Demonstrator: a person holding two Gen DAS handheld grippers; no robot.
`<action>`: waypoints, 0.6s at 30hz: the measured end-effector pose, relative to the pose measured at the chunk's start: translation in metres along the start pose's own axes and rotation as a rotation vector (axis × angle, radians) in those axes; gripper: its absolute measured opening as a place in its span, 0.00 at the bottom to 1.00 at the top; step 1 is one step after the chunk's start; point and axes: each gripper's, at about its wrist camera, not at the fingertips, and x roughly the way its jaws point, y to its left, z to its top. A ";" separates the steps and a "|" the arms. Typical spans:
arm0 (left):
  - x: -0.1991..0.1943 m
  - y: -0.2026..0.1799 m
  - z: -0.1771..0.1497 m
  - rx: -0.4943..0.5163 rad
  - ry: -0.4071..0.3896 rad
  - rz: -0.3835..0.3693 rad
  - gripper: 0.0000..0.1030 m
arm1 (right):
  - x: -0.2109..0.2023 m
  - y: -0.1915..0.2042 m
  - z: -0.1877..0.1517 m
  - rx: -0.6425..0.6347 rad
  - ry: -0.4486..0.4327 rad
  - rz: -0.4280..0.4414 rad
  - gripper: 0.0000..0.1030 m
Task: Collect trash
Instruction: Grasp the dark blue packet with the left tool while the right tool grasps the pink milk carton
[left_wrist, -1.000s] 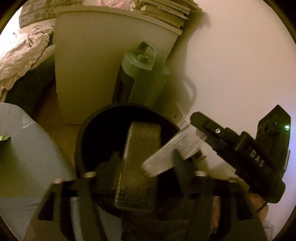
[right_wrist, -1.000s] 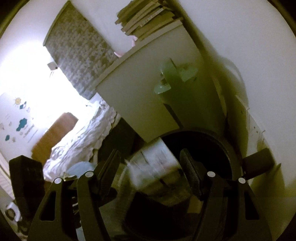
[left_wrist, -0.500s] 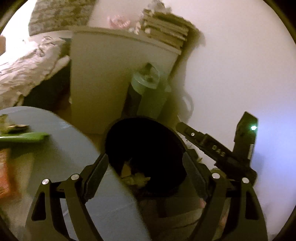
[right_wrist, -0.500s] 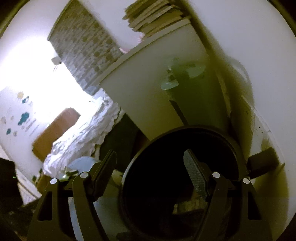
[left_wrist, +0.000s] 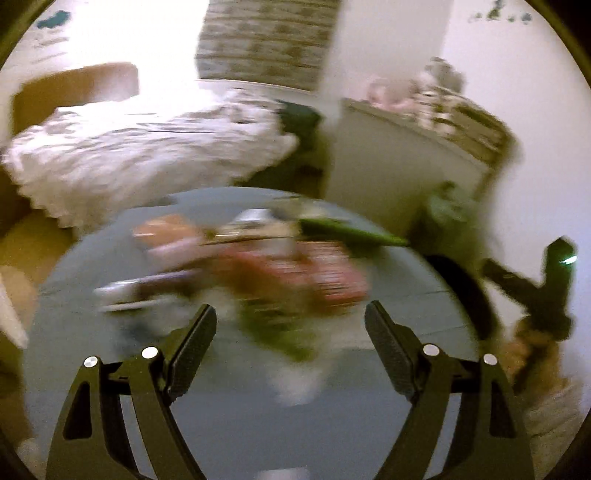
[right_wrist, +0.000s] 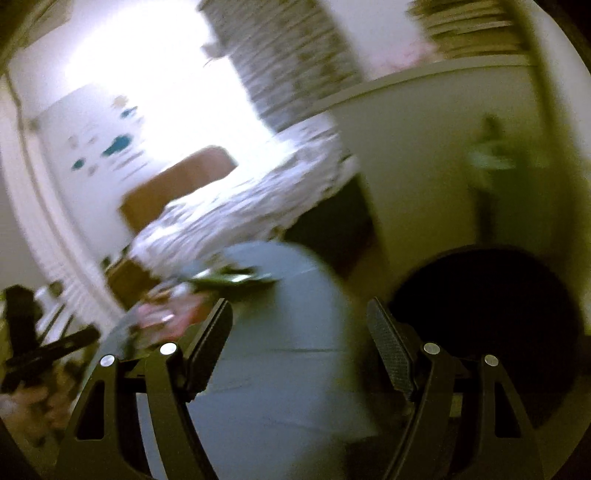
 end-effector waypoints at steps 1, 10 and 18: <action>-0.001 0.011 -0.002 0.008 0.004 0.030 0.80 | 0.009 0.019 0.003 -0.024 0.029 0.042 0.73; 0.030 0.071 -0.012 0.084 0.108 0.072 0.80 | 0.113 0.174 0.014 -0.408 0.300 0.192 0.77; 0.057 0.075 -0.009 0.121 0.199 0.049 0.78 | 0.209 0.198 0.009 -0.532 0.542 0.100 0.77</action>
